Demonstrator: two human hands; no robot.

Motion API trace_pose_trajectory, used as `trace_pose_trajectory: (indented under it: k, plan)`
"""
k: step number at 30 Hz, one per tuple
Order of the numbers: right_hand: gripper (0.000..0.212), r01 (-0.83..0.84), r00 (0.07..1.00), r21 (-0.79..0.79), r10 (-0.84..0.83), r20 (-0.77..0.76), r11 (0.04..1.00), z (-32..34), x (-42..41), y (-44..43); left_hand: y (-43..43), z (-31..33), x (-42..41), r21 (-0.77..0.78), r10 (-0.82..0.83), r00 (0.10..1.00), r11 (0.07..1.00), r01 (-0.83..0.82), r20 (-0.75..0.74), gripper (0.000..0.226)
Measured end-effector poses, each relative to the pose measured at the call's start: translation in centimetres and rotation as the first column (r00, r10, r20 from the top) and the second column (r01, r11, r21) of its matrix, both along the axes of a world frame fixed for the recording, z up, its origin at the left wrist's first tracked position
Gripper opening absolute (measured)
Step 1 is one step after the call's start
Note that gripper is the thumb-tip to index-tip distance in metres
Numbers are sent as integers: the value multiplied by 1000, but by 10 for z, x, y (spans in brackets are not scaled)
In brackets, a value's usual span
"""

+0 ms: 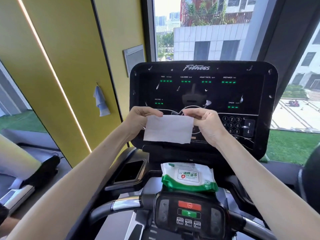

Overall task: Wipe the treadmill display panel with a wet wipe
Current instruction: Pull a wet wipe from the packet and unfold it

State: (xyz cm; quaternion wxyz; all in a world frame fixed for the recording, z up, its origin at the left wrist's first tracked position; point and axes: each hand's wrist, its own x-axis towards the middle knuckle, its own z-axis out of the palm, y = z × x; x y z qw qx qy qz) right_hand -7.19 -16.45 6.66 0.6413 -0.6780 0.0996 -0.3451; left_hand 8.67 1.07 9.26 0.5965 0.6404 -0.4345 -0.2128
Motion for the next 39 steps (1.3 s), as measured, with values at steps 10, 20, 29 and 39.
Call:
trace_pose_trajectory:
  k: [10,20,29,39]
  plan:
    - [25,-52,990,38,57,-133,998,19,-11,0,7,18,16,73,-170,955,979,193,-244,43]
    - [29,-215,916,-100,165,-367,972,25,-27,-2,-45,-4,-37,541,-433,901,768,343,44,26]
    - [79,-309,893,743,449,12,594,-29,-41,-12,-71,-6,-62,230,-23,931,967,114,-363,21]
    - [17,-196,958,379,258,-122,905,-17,-53,-15,-54,-6,-69,180,-131,956,967,182,-262,24]
